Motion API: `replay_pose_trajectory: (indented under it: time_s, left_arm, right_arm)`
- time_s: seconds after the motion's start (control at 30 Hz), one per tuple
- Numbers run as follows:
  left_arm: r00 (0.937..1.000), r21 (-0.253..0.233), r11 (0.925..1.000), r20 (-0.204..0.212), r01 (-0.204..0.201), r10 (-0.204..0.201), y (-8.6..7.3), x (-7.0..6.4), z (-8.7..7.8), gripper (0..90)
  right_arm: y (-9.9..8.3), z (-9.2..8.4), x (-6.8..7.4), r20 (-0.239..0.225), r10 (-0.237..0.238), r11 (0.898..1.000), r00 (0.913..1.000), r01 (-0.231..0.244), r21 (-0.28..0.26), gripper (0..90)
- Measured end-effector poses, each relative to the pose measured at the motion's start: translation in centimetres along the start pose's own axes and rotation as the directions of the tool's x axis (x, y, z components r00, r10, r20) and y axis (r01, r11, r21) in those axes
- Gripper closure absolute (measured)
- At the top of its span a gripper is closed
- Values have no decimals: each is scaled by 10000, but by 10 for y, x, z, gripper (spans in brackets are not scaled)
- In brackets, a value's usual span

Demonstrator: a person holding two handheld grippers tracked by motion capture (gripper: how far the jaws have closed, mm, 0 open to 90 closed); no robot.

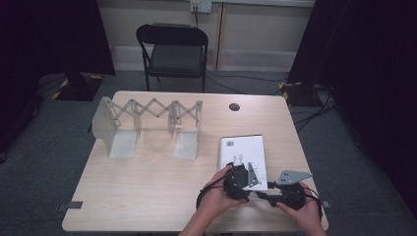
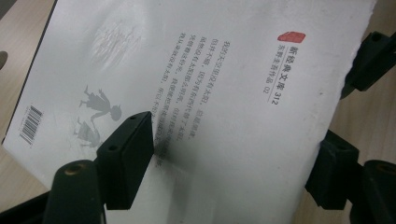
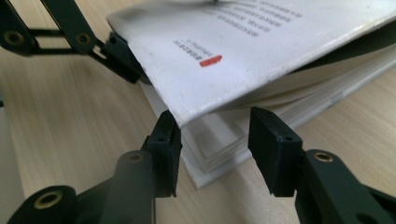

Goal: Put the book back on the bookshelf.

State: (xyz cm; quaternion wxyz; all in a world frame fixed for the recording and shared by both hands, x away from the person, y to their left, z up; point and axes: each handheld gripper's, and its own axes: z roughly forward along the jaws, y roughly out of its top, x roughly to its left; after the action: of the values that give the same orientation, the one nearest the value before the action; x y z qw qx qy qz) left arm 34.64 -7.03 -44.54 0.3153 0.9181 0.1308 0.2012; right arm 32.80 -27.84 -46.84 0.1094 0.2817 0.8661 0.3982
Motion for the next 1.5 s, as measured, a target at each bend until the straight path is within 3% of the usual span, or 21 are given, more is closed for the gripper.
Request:
replay_pose_trajectory:
  time_s: [0.13,0.27,0.6,0.77,0.87,0.97,1.1,1.5]
  left_arm:
    - [9995,-149,9994,72,303,-302,1,0,0,266]
    - [9999,37,10000,110,84,-85,2,2,-2,267]
    - [10000,113,9999,50,11,-11,2,0,1,259]
    - [9995,15,9998,212,219,-219,2,0,0,226]
    - [9998,-9,10000,179,-79,79,1,1,0,193]
    - [9995,149,9994,5,-300,300,2,-4,3,130]
    - [9997,273,9993,-59,-251,252,6,-2,8,79]
    - [9957,427,9990,-922,-88,127,8,2,21,56]
  right_arm:
    - [-3,2,-2,92,78,9998,9999,-79,187,548]
    - [-3,2,-6,132,249,9996,9996,-251,154,555]
    - [2,1,-7,95,449,9987,9989,-447,-226,625]
    - [3,0,-6,193,376,9987,9991,-369,-355,630]
    - [4,-1,-6,157,456,9977,9988,-447,-508,633]
    - [6,-2,-5,177,474,9973,9987,-463,-568,635]
    - [7,-2,-5,156,502,9970,9986,-492,-592,635]
    - [9,-3,-4,212,543,9961,9983,-527,-702,636]
